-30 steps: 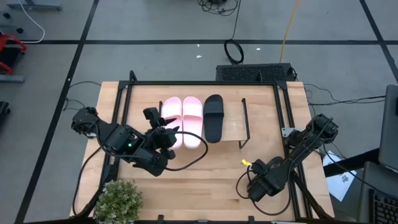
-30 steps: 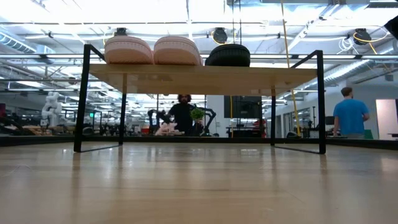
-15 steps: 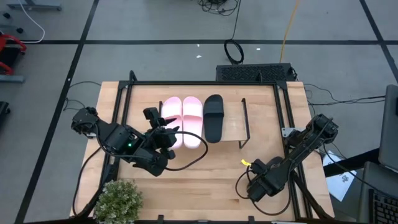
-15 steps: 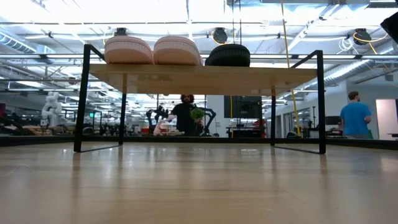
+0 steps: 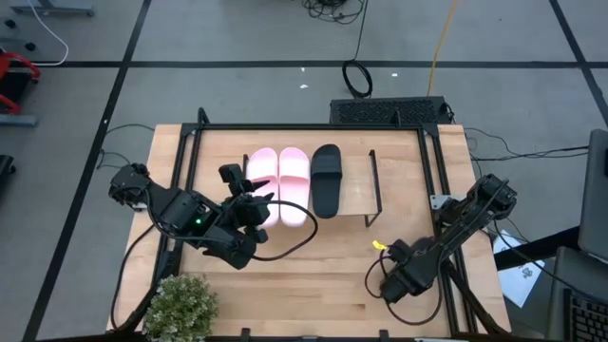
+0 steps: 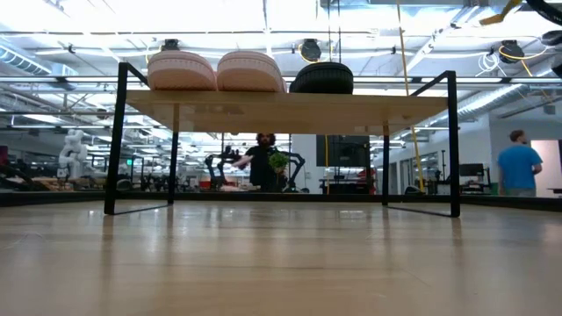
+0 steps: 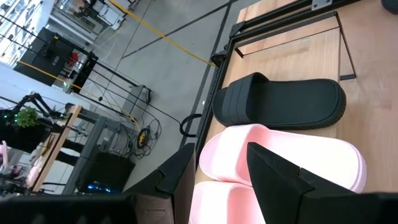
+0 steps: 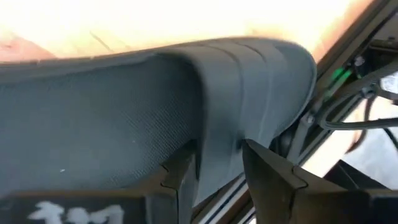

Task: Pick and place slides into the shelf
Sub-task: Put the black slipper on the shelf

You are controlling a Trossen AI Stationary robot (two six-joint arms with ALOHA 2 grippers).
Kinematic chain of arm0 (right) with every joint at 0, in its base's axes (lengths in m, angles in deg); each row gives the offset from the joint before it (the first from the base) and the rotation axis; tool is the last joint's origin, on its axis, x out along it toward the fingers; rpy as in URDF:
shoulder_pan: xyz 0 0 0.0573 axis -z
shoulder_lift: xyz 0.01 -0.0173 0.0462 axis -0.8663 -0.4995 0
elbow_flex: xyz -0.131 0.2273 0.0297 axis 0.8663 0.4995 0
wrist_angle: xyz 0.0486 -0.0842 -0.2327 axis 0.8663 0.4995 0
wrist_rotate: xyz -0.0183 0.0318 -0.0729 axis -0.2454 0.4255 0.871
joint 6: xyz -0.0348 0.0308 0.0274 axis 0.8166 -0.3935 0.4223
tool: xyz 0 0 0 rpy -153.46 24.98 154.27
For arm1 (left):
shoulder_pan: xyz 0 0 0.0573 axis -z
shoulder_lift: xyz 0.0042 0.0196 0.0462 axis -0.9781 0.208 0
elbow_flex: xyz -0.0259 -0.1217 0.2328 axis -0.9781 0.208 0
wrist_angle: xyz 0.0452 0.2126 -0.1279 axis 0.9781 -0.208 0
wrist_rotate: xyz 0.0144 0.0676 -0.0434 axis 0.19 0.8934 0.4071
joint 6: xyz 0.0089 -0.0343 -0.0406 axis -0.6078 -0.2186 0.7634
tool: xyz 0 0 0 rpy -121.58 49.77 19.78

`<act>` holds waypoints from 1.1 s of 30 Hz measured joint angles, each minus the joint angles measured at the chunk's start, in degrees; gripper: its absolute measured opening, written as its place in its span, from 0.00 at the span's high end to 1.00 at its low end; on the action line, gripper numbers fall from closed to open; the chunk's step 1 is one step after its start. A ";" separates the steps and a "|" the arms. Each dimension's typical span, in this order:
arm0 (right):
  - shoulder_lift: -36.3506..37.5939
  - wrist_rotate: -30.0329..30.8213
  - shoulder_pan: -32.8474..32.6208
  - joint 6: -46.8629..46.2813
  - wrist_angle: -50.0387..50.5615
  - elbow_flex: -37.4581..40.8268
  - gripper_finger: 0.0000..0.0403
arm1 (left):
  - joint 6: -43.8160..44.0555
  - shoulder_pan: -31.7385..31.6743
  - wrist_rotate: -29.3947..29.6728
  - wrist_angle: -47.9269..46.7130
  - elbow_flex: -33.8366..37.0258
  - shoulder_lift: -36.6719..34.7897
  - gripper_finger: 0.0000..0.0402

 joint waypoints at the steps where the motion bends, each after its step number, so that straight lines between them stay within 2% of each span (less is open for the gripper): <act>1: 0.00 0.00 -0.01 0.03 0.68 0.10 0.70 | 0.02 0.00 0.00 0.00 0.00 0.00 0.62; 5: 0.00 0.06 0.00 0.13 5.30 0.24 0.76 | 0.02 0.00 0.00 0.00 0.00 0.00 0.62; 10: 0.00 0.60 -0.03 1.66 9.36 0.24 0.94 | 0.02 0.00 0.02 0.12 0.12 0.00 0.62; 12: 0.00 1.59 -0.03 2.14 9.50 0.24 0.98 | 0.02 0.00 0.02 0.26 0.90 0.00 0.62; 22: 0.00 2.93 -0.03 2.03 11.95 0.20 0.99 | 0.05 -0.37 0.00 1.32 5.92 0.00 0.62; 28: 0.02 3.27 -0.03 3.60 12.47 -0.70 0.99 | -0.69 -0.42 0.13 1.31 6.12 0.00 0.62; 33: 0.00 7.09 -0.09 4.79 12.51 -3.87 1.00 | -1.05 -0.42 0.94 1.31 6.12 0.00 0.62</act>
